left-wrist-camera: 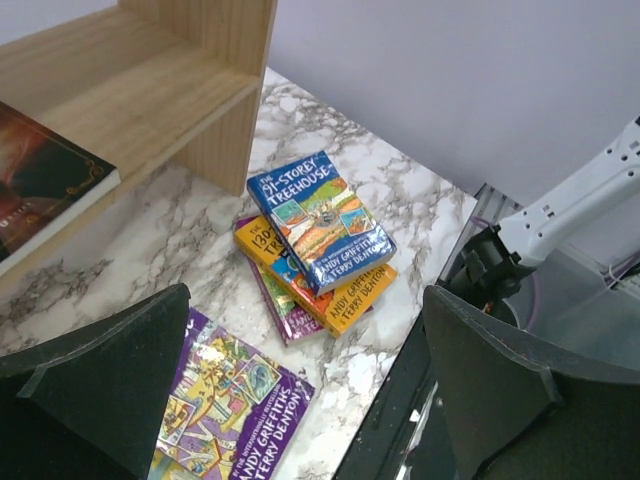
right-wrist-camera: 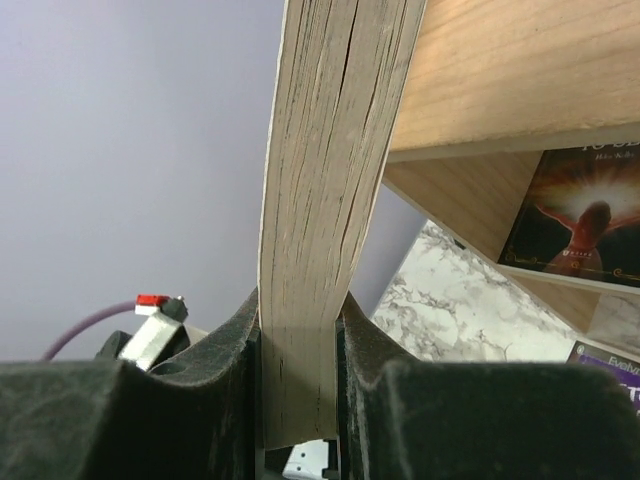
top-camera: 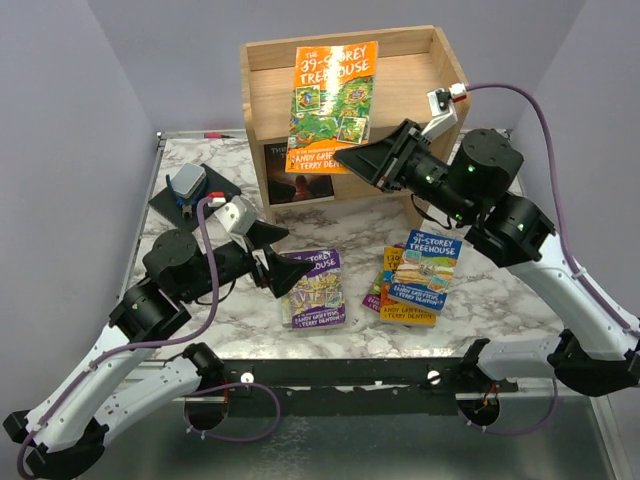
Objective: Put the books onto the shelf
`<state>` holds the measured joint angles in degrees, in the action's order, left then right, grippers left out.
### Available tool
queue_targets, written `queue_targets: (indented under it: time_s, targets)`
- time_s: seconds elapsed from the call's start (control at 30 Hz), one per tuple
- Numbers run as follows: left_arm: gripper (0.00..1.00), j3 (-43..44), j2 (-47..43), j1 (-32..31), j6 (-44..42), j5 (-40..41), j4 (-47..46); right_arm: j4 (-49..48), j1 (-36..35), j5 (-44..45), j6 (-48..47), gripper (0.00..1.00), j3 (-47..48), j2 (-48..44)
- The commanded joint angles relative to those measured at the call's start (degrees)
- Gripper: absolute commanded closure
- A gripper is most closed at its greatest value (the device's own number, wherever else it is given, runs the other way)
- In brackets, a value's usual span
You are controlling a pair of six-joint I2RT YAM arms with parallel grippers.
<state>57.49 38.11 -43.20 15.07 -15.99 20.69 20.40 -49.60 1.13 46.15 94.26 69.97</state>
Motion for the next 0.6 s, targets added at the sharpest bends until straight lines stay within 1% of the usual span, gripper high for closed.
queue_targets:
  time_s: [0.0,0.17,0.3,0.4,0.47,0.57]
  targets:
    - [0.01,-3.1,-1.0,0.1,-1.7,-3.1,-1.0,0.1,-0.1,0.7,3.0,0.99,5.6,3.7]
    - [0.01,-6.5,-1.7,0.1,-0.8,-4.6,-4.2,2.8,-0.1,0.1,4.2,0.99,10.5,8.3]
    - [0.01,-9.0,-1.7,0.1,0.4,-7.0,-6.5,3.7,1.3,-0.8,5.9,0.99,12.2,10.4]
    - [0.01,-10.4,-2.1,0.1,0.4,-7.7,-6.9,4.8,2.4,-3.4,6.7,0.99,14.1,12.1]
    - [0.01,-11.4,-2.6,0.1,0.4,-7.9,-7.0,6.0,3.2,-4.7,7.2,0.97,15.7,13.4]
    - [0.01,-12.7,-3.1,0.1,0.3,-8.2,-7.2,6.6,5.4,-8.7,9.3,0.95,16.7,15.0]
